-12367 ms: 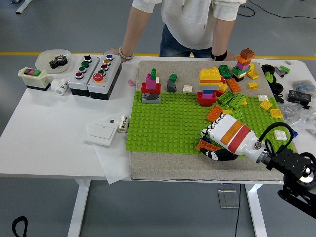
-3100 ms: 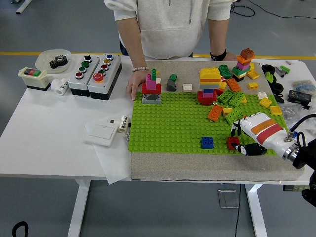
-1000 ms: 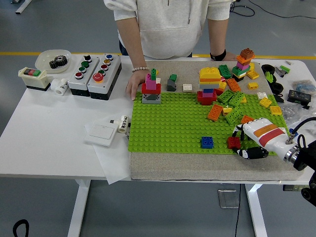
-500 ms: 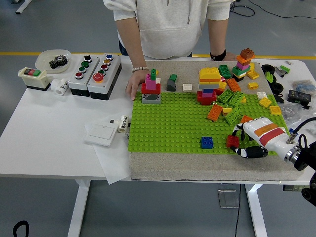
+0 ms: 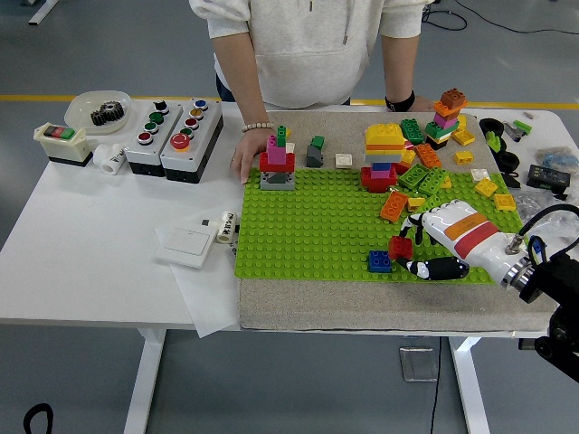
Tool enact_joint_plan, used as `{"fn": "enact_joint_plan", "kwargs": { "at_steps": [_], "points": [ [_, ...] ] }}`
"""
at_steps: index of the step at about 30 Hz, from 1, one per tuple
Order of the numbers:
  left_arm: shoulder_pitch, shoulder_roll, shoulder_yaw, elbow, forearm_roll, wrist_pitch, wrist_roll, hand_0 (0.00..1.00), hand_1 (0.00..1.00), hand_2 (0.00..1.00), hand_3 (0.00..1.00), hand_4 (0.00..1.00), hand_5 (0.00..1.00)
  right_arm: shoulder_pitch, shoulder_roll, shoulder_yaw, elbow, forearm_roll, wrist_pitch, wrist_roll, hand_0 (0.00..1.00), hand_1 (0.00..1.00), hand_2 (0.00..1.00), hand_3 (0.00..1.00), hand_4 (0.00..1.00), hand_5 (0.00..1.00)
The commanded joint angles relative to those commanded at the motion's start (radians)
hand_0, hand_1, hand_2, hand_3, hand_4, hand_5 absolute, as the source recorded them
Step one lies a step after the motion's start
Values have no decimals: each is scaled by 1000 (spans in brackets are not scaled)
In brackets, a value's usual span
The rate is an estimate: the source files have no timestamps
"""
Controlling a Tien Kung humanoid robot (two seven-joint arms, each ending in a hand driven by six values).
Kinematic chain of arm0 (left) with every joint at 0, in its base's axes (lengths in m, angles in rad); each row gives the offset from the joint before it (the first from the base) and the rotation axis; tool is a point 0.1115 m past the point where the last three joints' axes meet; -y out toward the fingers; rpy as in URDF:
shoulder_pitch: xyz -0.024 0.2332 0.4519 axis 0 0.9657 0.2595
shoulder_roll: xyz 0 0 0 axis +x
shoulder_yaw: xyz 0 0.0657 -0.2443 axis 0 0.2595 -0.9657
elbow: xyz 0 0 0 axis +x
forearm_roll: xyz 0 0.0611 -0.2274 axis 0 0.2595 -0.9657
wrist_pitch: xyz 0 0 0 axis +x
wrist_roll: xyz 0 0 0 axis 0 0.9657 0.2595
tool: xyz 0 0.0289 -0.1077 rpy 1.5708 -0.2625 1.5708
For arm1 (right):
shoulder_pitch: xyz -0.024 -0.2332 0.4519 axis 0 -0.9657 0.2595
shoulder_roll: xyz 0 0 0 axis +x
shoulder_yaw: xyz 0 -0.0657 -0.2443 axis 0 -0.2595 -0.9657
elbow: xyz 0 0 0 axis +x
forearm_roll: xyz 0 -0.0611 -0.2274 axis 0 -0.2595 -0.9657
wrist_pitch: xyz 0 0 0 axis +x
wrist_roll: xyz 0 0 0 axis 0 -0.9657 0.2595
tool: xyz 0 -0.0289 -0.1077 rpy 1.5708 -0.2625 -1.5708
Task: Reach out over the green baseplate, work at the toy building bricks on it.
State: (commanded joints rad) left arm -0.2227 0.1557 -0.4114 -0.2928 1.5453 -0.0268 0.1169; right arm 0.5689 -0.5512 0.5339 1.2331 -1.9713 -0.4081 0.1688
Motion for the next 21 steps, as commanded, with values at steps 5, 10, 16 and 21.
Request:
{"fn": "enact_joint_plan", "kwargs": {
  "at_steps": [5, 10, 16, 21],
  "points": [
    [-3, 1, 2, 0, -4, -1, 0, 653, 649, 678, 608, 662, 660, 34, 36, -19, -40, -46, -28, 33, 215, 326, 428, 467, 720, 444],
    [-5, 4, 3, 0, -6, -1, 0, 651, 646, 678, 608, 662, 660, 59, 55, -40, -67, -91, -49, 55, 227, 339, 436, 466, 722, 444],
    [-9, 6, 6, 0, -10, -2, 0, 650, 645, 678, 608, 662, 660, 71, 68, -65, -86, -114, -41, 53, 230, 344, 440, 467, 722, 445],
    [-10, 6, 7, 0, -12, -1, 1, 650, 644, 678, 608, 662, 661, 73, 78, -76, -120, -117, -38, 54, 231, 345, 441, 468, 724, 447]
  ]
}}
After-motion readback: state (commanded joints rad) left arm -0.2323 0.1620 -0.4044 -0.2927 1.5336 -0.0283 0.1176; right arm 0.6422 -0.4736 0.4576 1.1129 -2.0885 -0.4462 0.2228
